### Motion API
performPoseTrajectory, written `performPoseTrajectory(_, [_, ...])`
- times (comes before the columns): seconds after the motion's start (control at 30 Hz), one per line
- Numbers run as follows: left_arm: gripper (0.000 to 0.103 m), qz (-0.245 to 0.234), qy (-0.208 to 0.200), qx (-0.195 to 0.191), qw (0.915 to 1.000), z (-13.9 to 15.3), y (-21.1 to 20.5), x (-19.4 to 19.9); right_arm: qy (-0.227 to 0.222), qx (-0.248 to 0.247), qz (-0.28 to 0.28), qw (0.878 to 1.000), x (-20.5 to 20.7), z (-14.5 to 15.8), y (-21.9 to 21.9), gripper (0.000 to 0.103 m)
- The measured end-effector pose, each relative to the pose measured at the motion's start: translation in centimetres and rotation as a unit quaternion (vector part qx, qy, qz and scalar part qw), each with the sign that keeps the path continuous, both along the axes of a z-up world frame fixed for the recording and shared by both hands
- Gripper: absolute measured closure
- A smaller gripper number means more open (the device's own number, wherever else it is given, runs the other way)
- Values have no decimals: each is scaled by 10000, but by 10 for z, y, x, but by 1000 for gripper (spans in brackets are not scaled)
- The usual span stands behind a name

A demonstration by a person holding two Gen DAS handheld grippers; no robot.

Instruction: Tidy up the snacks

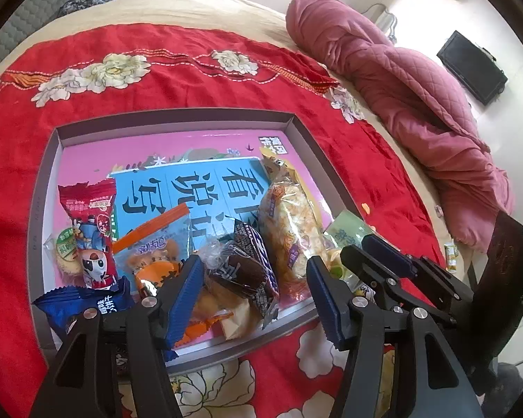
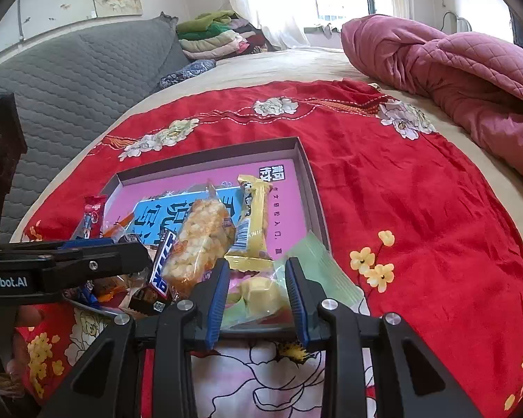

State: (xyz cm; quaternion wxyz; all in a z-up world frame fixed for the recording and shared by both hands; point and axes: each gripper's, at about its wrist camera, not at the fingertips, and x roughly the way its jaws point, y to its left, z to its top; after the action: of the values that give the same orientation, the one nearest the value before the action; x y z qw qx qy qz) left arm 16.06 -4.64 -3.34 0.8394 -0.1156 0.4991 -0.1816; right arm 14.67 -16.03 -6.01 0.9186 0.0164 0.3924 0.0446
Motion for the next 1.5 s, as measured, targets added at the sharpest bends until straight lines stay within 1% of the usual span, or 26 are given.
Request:
performPoseTrajectory(0.07, [39,-2,-15,6,10000,2,0,-1,-2,-1,-13,10000,-1,1,-1,70])
performPoseTrajectory(0.17, [35,-12,-39,-5,10000,4,1,-3,-29,-15,-37,10000,-1,2,-1,70])
performPoseTrajectory(0.27, [33,-10,-82,57,9999,7,0,-5,-50,-26,-52,10000,-1,4,-1,70])
performPoseTrajectory(0.47, [32,29,-154,83,9998,13,2,-6,-121,-30,-80,9999,-2,9,-2,69])
performPoseTrajectory(0.53, [32,38,-177,111,9998,16,3,-7,-154,-27,-99,9998,-2,11,-3,63])
performPoseTrajectory(0.57, [32,41,-185,122,9997,17,3,-7,-163,-19,-102,9998,-3,12,-3,63])
performPoseTrajectory(0.77, [31,84,-278,173,9994,24,4,-11,-230,14,-124,9997,-4,19,-4,63])
performPoseTrajectory(0.9, [28,120,-363,223,9990,31,6,-16,-278,18,-119,9995,-5,23,-3,62])
performPoseTrajectory(1.2, [28,237,-480,309,9981,42,11,-26,-404,5,-70,9992,-12,34,1,61])
performPoseTrajectory(1.27, [28,248,-496,322,9979,44,12,-30,-442,19,-66,9990,-14,37,2,58])
performPoseTrajectory(1.3, [28,248,-502,333,9979,46,13,-32,-459,30,-51,9989,-15,39,3,55])
performPoseTrajectory(1.47, [27,285,-524,410,9974,50,14,-44,-547,51,1,9985,-24,50,8,52])
performPoseTrajectory(1.5, [27,294,-523,430,9973,51,14,-47,-561,52,22,9984,-26,52,9,48])
